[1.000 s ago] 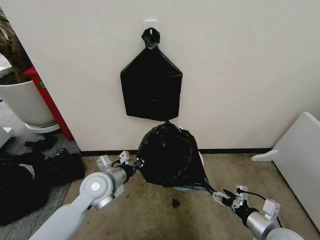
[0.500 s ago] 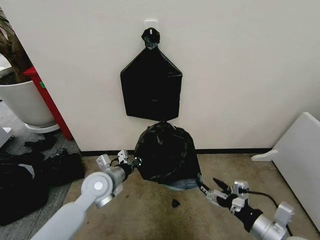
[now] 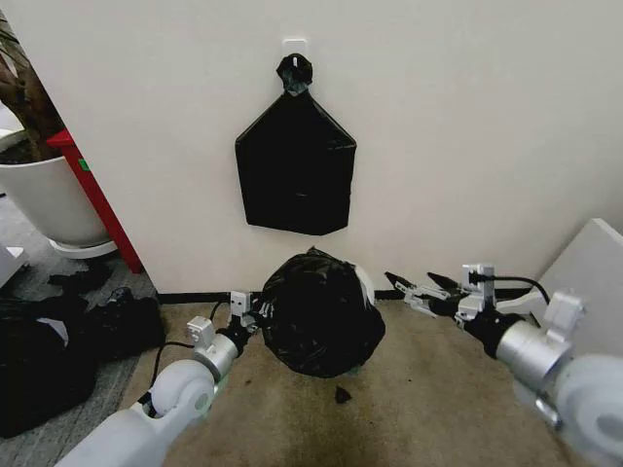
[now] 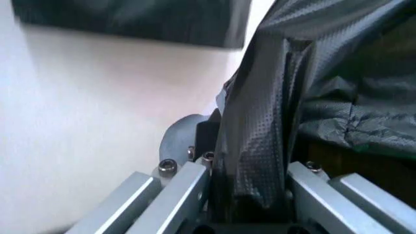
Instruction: Place the garbage bag over the trash bin.
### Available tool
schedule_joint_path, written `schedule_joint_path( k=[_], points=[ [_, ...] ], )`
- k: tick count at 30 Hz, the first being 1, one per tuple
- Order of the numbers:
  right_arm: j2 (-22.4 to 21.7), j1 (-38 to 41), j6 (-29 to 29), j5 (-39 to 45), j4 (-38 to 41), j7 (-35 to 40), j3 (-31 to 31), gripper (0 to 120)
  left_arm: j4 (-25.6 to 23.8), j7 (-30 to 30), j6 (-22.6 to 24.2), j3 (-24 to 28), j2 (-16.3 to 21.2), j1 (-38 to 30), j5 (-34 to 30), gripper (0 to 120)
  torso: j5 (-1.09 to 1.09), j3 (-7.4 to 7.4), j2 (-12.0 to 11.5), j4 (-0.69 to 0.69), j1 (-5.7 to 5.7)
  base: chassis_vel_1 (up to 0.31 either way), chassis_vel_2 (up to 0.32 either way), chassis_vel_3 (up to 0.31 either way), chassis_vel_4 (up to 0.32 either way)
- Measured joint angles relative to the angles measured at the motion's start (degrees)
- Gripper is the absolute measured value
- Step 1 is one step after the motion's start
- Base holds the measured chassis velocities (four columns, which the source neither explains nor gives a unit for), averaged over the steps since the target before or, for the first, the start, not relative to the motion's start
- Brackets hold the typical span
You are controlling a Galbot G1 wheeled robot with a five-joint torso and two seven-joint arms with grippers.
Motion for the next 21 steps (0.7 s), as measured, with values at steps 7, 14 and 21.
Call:
schedule_joint_path(
  k=[7,14,21],
  points=[
    [-1.28,9.8,-2.07,13.8,-1.55,7.16,-3.94,100,-0.56,2.0,-3.94,-0.43,0.59,0.06,5.8,0,0.01,0.0,0.0,0.01,0.0,0.0,0.0,0.0,0.0],
    [-1.94,11.44,-2.75,6.46,-1.47,5.75,-9.39,100,-2.23,3.02,-4.98,-0.65,1.28,0.19,8.06,0,0.01,-0.01,0.0,0.0,0.0,0.0,0.0,0.0,0.0],
    [-2.07,10.96,-2.92,3.64,-1.79,4.44,-10.75,100,-2.98,3.49,-5.2,-0.85,1.76,0.26,8.24,0,0.01,-0.01,0.0,-0.01,0.0,0.0,0.0,0.0,0.0]
  ],
)
